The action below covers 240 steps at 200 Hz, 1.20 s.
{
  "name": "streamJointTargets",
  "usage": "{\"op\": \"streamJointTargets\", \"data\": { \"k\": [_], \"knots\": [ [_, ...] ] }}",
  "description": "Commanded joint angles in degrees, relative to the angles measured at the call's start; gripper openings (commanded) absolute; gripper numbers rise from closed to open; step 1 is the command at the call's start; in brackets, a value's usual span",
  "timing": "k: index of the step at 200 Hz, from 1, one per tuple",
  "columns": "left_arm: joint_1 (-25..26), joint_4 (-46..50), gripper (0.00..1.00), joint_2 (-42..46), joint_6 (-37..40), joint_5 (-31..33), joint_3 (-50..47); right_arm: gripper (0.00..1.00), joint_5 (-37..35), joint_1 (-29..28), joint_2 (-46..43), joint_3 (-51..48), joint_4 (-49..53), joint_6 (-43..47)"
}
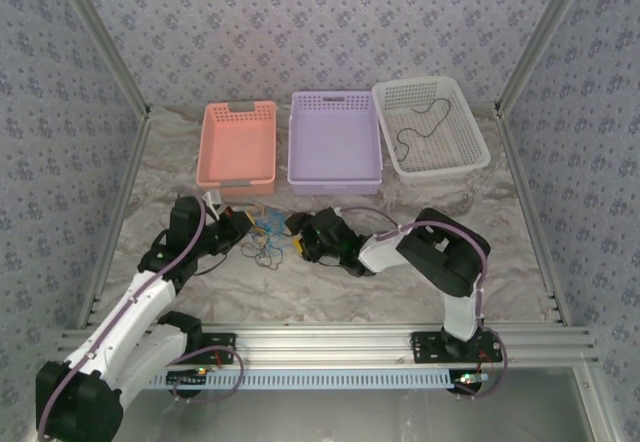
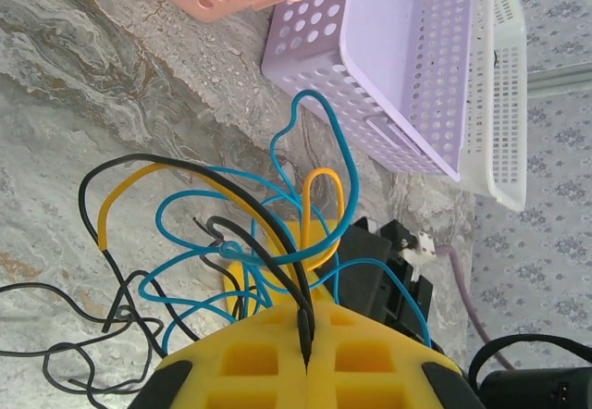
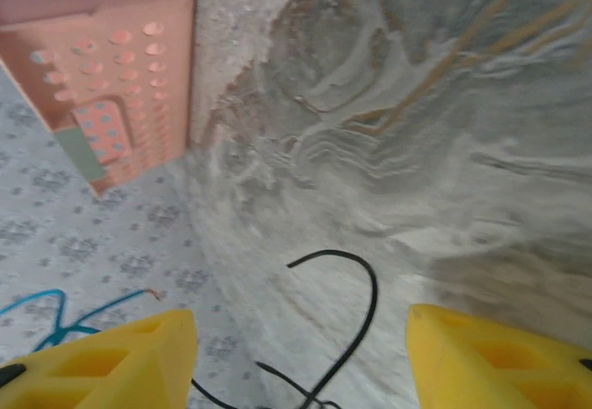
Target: Untangle the cables
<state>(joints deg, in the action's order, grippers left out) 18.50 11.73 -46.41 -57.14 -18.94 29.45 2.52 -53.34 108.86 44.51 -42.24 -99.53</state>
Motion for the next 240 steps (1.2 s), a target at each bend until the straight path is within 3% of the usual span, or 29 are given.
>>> {"op": "streamJointTargets", "data": {
  "k": [1,45,120,162,183,199,224,240],
  "knots": [
    [0.2,-0.9,0.00,0.9,-0.9,-1.5,1.2,0.64,0.0,-0.8,3.6,-0.2,-7.7,-7.5],
    [0.2,-1.1,0.00,1.9,-1.4,-1.8,0.4,0.60,-1.1,-1.3,5.7,0.8,-10.4,-10.6],
    [0.2,1.7,0.00,6.5,-1.9,-2.2,-0.2,0.00,-5.0,-0.1,6.8,2.1,-13.9,-12.5],
    [0.0,3.5,0.00,6.8,-0.8,-1.0,-1.1,0.00,-7.7,1.9,-2.4,-3.4,-7.8,-5.6],
    [0.0,7.6,0.00,5.8,1.3,2.3,-1.8,0.00,-8.9,3.4,-10.3,-5.3,2.7,1.6],
    [0.0,8.5,0.13,3.7,2.8,3.5,-3.4,0.00,-10.7,3.5,-16.4,-4.5,13.8,9.2],
    [0.0,6.1,0.55,0.5,3.8,2.8,-6.2,0.00,-15.0,3.2,-22.0,-1.8,28.0,19.2],
    [0.1,9.1,0.68,0.9,5.6,4.0,-4.5,0.00,-16.8,3.6,-24.1,-0.3,33.0,24.5]
  ]
}}
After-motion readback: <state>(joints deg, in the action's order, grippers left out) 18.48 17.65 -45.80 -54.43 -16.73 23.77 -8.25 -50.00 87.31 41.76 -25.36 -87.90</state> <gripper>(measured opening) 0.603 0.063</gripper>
